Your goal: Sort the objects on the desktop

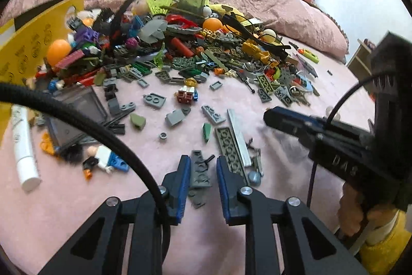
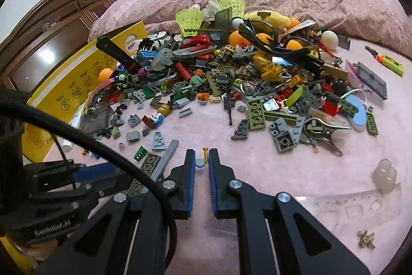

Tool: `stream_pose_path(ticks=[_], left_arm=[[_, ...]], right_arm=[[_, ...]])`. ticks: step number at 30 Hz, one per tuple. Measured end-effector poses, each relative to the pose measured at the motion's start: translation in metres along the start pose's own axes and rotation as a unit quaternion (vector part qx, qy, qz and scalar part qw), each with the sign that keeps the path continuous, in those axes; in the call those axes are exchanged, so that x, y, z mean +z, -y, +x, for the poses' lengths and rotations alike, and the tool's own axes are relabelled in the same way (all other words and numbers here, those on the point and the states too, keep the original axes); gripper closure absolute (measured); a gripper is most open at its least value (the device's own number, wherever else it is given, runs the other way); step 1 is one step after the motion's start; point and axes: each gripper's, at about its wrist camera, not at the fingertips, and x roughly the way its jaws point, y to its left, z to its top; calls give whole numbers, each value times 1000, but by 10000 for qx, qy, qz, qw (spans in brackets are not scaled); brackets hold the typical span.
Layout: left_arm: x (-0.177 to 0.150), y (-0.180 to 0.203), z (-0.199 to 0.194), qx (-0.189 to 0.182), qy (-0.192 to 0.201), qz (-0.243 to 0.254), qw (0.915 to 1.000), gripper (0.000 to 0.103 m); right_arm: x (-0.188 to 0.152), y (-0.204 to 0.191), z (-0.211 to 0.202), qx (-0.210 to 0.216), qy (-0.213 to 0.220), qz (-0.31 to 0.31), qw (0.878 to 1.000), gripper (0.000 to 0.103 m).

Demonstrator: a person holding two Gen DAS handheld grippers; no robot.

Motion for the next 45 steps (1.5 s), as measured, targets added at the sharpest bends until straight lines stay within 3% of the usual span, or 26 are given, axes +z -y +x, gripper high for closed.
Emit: stream_pose_path(ticks=[11, 15, 17, 21, 32, 36, 38, 39, 45], left_arm=[[-13, -20, -15, 1340, 85, -137, 9909, 78], [-19, -23, -23, 1170, 126, -257, 9927, 76], [-18, -23, -23, 829, 124, -363, 9958, 61], [-12, -18, -18, 546, 155, -562, 9968, 52], [0, -13, 0, 768, 344, -884, 9925, 52], [-2, -5, 3, 1064, 410, -746, 9907, 53], [-3, 1, 5, 1203, 437, -557, 9902, 68], [-3, 3, 5, 1243, 446, -508, 9899, 71], [-4, 3, 2, 1310, 543, -472, 9888, 71]], right_arm=[[-5, -11, -11, -16, 112, -242, 9996, 92], [-4, -10, -14, 20, 149, -219, 9996, 92], [-3, -9, -16, 42, 173, -192, 9997, 92], [-3, -10, -14, 31, 142, -195, 9997, 92], [-4, -11, -3, 10, -39, -187, 9998, 92], [-5, -13, 0, 7, -73, -199, 9998, 92], [-5, -13, 0, 4, -75, -202, 9998, 92], [-5, -13, 0, 3, -74, -198, 9998, 92], [-5, -12, 0, -6, -77, -169, 9998, 92]])
